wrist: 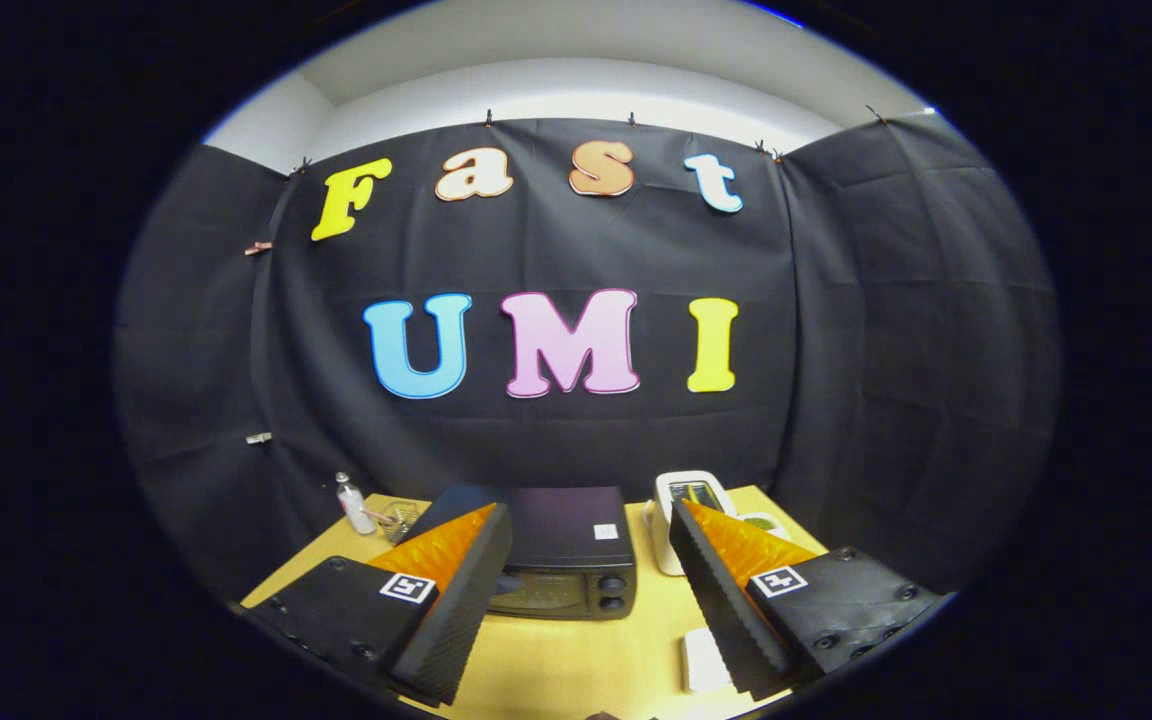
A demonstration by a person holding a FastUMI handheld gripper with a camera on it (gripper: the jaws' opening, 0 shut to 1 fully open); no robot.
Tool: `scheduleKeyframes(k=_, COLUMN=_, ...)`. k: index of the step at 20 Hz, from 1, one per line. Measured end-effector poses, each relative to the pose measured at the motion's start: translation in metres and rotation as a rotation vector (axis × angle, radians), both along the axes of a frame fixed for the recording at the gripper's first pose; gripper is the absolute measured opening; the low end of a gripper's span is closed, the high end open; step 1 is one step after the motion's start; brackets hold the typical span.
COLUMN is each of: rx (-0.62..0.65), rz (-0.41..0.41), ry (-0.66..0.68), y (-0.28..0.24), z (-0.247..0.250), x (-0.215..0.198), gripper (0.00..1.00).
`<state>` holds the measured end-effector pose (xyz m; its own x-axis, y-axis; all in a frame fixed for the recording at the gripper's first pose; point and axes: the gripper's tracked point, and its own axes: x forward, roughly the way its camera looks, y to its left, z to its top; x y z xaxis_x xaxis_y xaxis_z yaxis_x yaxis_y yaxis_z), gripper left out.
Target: Open the toaster oven, put the food inside, and close the toaster oven door.
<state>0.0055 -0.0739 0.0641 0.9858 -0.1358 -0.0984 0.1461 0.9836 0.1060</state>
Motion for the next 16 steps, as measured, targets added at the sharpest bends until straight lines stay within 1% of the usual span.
scheduleKeyframes(k=5, rx=0.024, rz=-0.014, ry=-0.023, y=-0.010, z=0.013, x=-0.003, gripper=0.98)
scheduleKeyframes(k=16, rx=0.050, rz=0.012, ry=-0.040, y=-0.009, z=0.016, x=0.010, gripper=0.98)
